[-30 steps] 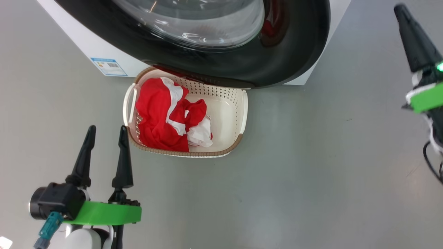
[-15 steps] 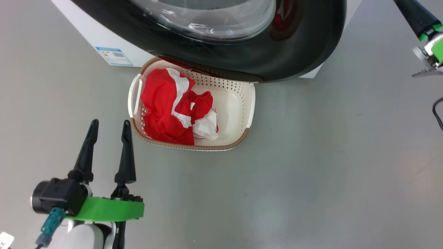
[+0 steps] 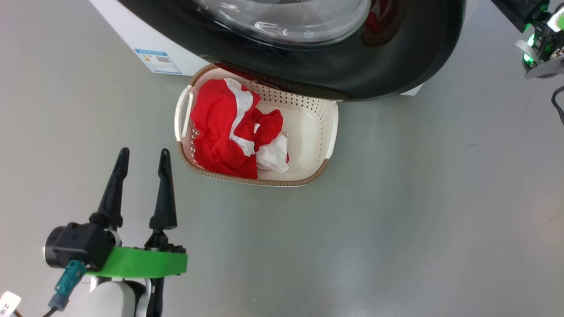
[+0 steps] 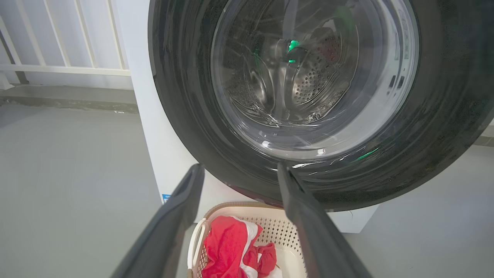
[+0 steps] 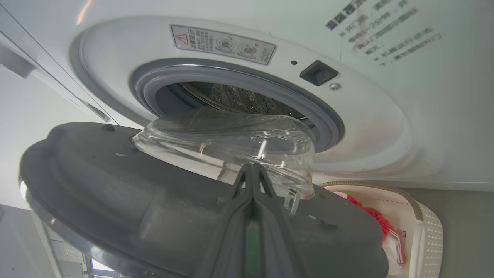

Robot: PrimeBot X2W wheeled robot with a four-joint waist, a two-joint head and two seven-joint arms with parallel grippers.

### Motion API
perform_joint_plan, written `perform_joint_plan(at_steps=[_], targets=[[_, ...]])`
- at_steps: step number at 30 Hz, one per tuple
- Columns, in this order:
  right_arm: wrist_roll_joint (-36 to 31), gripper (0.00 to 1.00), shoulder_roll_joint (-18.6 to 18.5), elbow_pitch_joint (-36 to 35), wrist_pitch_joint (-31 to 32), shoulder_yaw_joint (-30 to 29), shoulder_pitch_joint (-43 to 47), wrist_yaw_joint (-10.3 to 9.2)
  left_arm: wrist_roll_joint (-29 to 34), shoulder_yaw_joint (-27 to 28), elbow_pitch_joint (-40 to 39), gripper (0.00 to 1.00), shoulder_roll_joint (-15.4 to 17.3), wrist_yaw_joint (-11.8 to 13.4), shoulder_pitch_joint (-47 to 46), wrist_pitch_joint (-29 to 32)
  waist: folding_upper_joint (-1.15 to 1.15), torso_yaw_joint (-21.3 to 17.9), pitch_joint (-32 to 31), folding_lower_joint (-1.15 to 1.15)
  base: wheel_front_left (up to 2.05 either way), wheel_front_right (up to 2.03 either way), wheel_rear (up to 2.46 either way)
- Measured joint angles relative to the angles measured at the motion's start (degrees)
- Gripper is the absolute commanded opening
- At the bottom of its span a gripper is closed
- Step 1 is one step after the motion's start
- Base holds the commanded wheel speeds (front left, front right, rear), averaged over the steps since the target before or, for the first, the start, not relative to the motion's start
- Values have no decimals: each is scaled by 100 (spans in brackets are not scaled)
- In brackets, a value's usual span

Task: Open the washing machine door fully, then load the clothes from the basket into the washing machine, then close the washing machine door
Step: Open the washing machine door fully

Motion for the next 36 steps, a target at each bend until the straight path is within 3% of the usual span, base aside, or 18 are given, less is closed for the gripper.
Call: perform_joint_plan(at_steps=[18, 36], targets=[[164, 0, 232, 524, 838, 82, -351, 0, -76, -109, 42, 100, 0, 70, 1, 0, 0, 124, -27, 0, 0, 0, 0], [588, 0, 386, 132, 1823, 83, 363, -1, -75, 52, 182, 100, 0, 15, 178, 0, 0, 39, -476, 0, 0, 0, 0]])
